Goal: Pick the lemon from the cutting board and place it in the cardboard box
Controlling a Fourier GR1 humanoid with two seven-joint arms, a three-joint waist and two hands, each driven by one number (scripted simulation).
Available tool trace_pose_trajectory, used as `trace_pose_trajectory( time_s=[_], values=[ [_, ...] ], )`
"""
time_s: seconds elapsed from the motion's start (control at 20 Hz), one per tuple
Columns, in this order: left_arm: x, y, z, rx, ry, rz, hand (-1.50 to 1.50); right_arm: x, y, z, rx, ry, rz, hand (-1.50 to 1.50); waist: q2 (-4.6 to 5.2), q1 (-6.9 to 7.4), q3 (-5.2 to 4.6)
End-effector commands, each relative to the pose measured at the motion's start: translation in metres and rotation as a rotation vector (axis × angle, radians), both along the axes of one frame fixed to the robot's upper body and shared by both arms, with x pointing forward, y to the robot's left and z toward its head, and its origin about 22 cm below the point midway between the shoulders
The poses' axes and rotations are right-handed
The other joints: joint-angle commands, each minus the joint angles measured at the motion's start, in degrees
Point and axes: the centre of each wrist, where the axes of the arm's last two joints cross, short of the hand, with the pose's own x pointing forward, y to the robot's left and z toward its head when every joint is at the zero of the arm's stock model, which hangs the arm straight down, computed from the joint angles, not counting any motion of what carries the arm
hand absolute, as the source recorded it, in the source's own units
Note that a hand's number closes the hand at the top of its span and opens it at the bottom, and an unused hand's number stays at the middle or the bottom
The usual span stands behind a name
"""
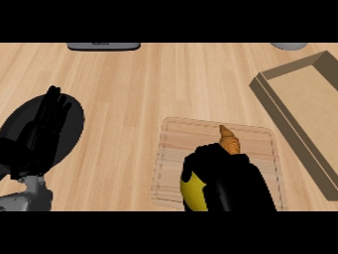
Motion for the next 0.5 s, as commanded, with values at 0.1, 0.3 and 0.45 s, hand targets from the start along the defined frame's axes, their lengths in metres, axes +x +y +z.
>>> trace_pose_trajectory(
  time_s=[0.1,0.3,0.45],
  values=[
    [0.014,0.018,0.010,0.001,0.008,0.010,0.00,0.025,-0.040,0.040,0.113,-0.117,-0.218,1.50,0.26,0.06,0.01],
    [0.015,0.010,-0.007,0.001,-0.010,0.015,0.00,0.019,-0.043,0.052,0.119,-0.063,-0.284,1.50,0.11,0.06,0.00],
    [-0.007,0.011,-0.002,-0.004,0.002,0.004,0.00,0.037,-0.091,0.059,0.101,-0.054,-0.331,1.50,0.10,0.33,0.04]
  ],
)
